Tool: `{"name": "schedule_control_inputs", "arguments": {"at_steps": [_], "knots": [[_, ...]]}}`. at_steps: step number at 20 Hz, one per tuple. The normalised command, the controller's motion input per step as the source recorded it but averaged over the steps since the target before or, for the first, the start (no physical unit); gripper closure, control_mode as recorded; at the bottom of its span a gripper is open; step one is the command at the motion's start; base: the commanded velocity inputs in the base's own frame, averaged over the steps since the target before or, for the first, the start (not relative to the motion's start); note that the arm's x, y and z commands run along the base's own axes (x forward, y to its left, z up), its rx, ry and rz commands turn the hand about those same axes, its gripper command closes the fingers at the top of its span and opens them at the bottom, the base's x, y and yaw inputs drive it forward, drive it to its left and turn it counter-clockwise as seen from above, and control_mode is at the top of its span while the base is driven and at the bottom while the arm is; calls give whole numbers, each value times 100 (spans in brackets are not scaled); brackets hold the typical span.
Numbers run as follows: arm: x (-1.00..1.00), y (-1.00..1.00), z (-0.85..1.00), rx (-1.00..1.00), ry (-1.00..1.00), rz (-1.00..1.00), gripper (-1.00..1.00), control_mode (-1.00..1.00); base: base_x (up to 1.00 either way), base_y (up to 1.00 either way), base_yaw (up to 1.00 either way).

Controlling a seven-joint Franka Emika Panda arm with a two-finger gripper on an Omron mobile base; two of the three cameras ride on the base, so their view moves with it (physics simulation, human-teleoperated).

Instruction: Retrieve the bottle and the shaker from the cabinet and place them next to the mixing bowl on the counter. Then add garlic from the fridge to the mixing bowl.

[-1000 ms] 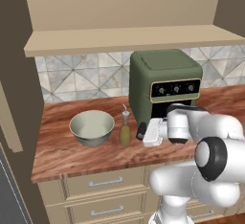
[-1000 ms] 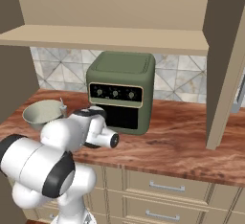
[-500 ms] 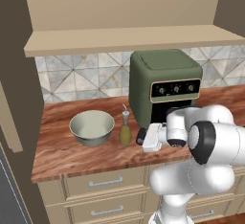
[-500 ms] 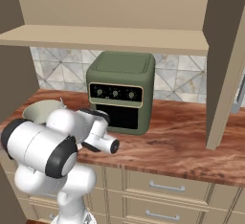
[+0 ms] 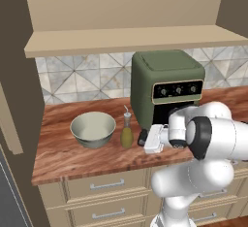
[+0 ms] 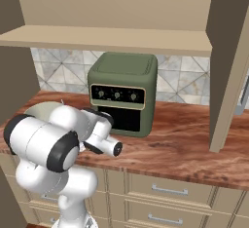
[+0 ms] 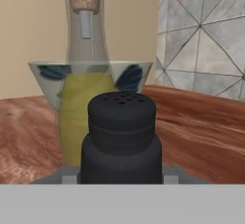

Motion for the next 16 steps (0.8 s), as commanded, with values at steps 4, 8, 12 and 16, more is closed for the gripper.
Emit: {"name": "schedule_control_inputs", "arguments": {"at_steps": [4,8,12,16], "knots": [[8,0,0,0,0,0,100,-100,0,0,0],[8,0,0,0,0,0,100,-100,0,0,0],[0,0,0,0,0,0,-100,-100,0,0,0],[-5,0,0,0,0,0,-100,-100,0,0,0]]}}
